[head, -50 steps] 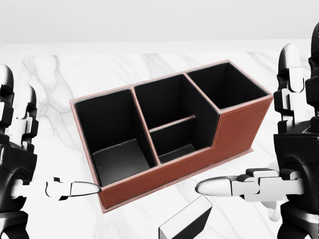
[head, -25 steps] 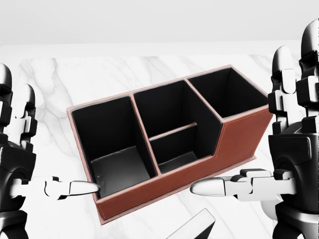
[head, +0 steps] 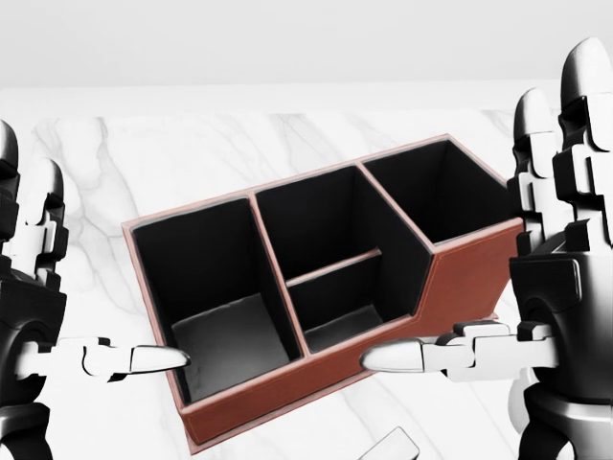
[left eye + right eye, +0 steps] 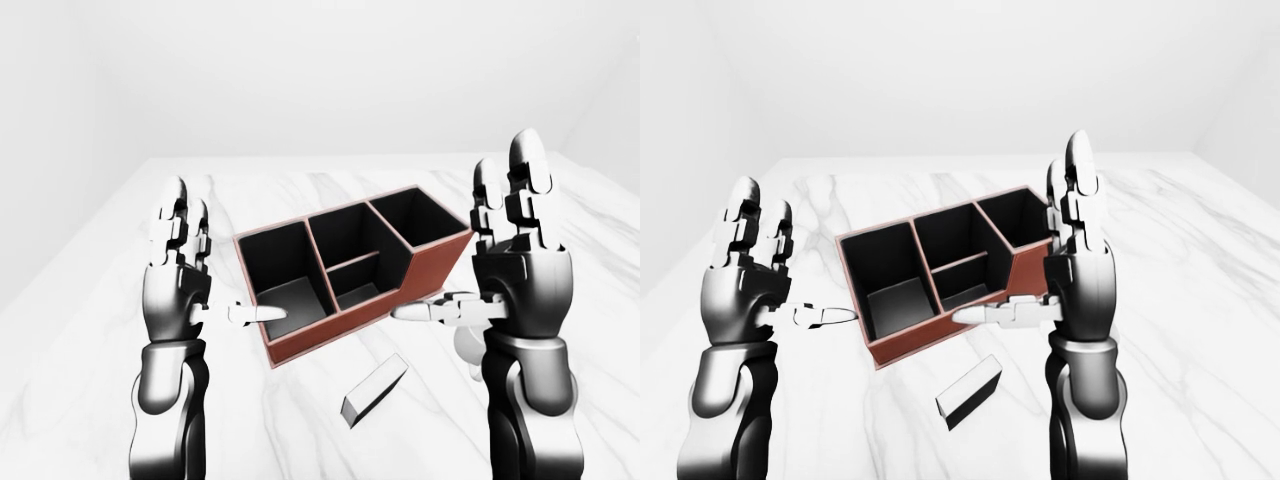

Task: Pick up the book and place it in the front compartment of the caddy.

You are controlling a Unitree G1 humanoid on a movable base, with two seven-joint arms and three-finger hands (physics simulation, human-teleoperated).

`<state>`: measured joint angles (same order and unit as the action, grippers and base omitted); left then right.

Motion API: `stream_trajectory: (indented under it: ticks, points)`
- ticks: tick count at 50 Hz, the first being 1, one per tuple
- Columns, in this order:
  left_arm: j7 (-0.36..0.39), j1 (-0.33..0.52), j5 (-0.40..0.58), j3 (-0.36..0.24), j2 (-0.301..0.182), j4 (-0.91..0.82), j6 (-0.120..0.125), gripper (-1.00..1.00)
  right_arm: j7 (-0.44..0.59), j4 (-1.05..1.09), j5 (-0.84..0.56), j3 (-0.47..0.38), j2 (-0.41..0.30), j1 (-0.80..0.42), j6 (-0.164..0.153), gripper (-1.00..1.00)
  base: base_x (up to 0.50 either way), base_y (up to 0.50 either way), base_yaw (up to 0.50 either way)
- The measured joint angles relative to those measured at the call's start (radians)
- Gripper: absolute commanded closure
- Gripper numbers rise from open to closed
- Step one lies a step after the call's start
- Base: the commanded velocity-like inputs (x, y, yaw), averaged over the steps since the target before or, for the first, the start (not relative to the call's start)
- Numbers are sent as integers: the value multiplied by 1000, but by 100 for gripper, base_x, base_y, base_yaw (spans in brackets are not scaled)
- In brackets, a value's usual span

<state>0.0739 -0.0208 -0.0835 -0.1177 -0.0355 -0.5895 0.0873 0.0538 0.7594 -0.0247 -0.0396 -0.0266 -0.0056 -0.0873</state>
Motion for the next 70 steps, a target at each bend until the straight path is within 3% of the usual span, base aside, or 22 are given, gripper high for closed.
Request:
stream_trajectory:
  ticks: [40,70]
  points:
    - [-3,10,-1,-7,-4,20,0,-100,171,-23,-246,7,-31,-1,0,-100,0,0,0]
    - [-7,18,-4,-15,-8,35,0,-100,346,42,-529,15,-33,51,0,-100,0,0,0]
